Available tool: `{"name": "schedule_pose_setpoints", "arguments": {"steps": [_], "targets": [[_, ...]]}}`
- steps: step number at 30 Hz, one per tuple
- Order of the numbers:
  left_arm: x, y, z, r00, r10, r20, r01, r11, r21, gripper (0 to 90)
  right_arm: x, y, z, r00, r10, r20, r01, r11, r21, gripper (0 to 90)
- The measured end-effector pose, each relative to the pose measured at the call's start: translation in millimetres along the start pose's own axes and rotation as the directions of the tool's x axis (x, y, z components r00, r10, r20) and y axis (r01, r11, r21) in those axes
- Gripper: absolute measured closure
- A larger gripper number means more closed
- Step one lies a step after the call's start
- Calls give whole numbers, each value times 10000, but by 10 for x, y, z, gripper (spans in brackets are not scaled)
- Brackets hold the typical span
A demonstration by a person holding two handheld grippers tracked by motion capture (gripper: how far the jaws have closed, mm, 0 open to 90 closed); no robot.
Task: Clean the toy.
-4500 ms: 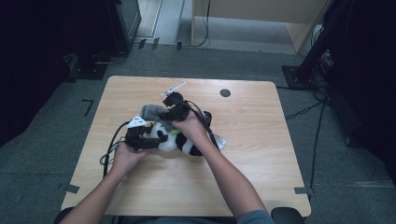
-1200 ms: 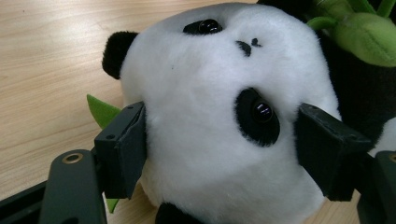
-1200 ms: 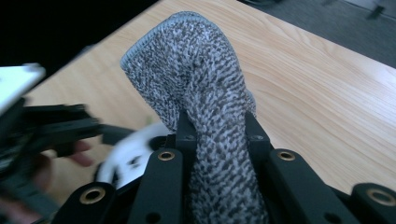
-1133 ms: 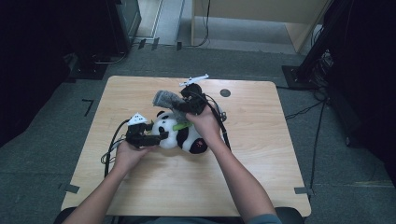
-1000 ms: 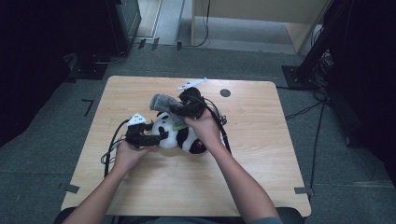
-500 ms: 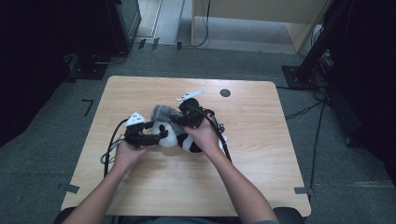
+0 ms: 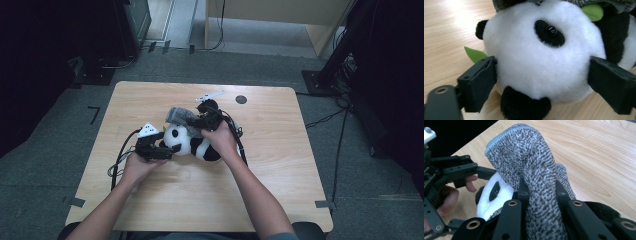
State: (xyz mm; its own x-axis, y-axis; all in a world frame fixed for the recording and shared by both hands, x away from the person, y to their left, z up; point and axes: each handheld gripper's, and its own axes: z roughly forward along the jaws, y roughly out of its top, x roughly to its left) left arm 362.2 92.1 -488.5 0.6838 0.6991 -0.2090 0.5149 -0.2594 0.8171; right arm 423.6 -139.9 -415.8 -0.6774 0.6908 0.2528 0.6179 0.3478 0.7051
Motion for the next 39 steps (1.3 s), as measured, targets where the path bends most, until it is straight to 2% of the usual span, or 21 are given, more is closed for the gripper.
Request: {"name": "schedule_pose_setpoints", "arguments": {"steps": [2, 3, 4, 6, 7, 10, 13, 17, 20, 22, 24, 26, 28, 30, 33, 35, 37, 39], "targets": [[-44, -31, 66, 9993, 356, -95, -352, 9986, 389, 15, 10, 1, 7, 9999, -101, 31, 101, 9999, 30, 754], [-82, -46, 95, 9971, 689, -309, -671, 9962, 554, 0, 26, 1, 22, 9998, -191, 81, 191, 9998, 67, 754], [-129, -47, 113, 9925, 1029, -665, -986, 9930, 656, 0, 26, 1, 22, 9998, -191, 81, 191, 9998, 67, 754], [-182, -26, 129, 9879, 1212, -969, -1163, 9917, 543, 0, 36, 4, 28, 9995, -243, 189, 241, 9997, 109, 754], [-180, -27, 146, 9880, 1173, -1003, -1136, 9926, 417, 0, 30, 4, 24, 9994, -265, 230, 264, 9996, 80, 754], [-116, -35, 177, 9947, 758, -690, -758, 9971, 36, 0, -12, -1, 20, 9999, -6, 158, 6, 10000, -3, 755], [-64, -38, 189, 9952, 850, -491, -856, 9963, -93, 0, -42, -5, 23, 9998, 142, 104, -141, 9999, -63, 755], [-38, -50, 204, 9940, 953, -538, -969, 9949, -276, 0, -68, -13, 31, 9997, 223, 31, -222, 9997, -134, 756], [-76, -40, 199, 9912, 998, -868, -1027, 9943, -289, 0, -78, -13, 30, 9997, 259, 20, -259, 9996, -145, 756], [-84, -48, 199, 9909, 986, -918, -1024, 9940, -377, 0, -82, -15, 27, 9996, 287, -1, -287, 9995, -151, 756], [-76, -59, 189, 9929, 830, -854, -873, 9951, -473, 62, -88, -16, 25, 9995, 324, -23, -324, 9993, -169, 755], [-84, -60, 181, 9911, 1008, -871, -1046, 9937, -398, 126, -90, -17, 25, 9993, 360, -62, -361, 9992, -184, 755], [-53, -68, 174, 9941, 854, -662, -884, 9951, -440, 169, -81, -17, 22, 9996, 275, -47, -276, 9993, -251, 758], [-44, -81, 166, 9954, 748, -607, -781, 9955, -538, 204, -70, -3, 13, 9989, 421, -186, -427, 9986, -315, 763], [-63, -79, 164, 9949, 791, -625, -827, 9949, -575, 242, -11, 85, -43, 9987, 384, -332, -396, 9985, -372, 764], [-87, -77, 172, 9930, 941, -720, -982, 9936, -561, 258, 69, 178, -104, 9983, 223, -531, -260, 9973, -689, 764], [-104, -72, 174, 9922, 960, -799, -1006, 9934, -555, 277, 172, 276, -135, 9976, -55, -693, -5, 9963, -865, 764], [-106, -65, 169, 9930, 874, -800, -917, 9944, -529, 293, 285, 329, -101, 9965, -407, -736, 352, 9965, -753, 763]]}}
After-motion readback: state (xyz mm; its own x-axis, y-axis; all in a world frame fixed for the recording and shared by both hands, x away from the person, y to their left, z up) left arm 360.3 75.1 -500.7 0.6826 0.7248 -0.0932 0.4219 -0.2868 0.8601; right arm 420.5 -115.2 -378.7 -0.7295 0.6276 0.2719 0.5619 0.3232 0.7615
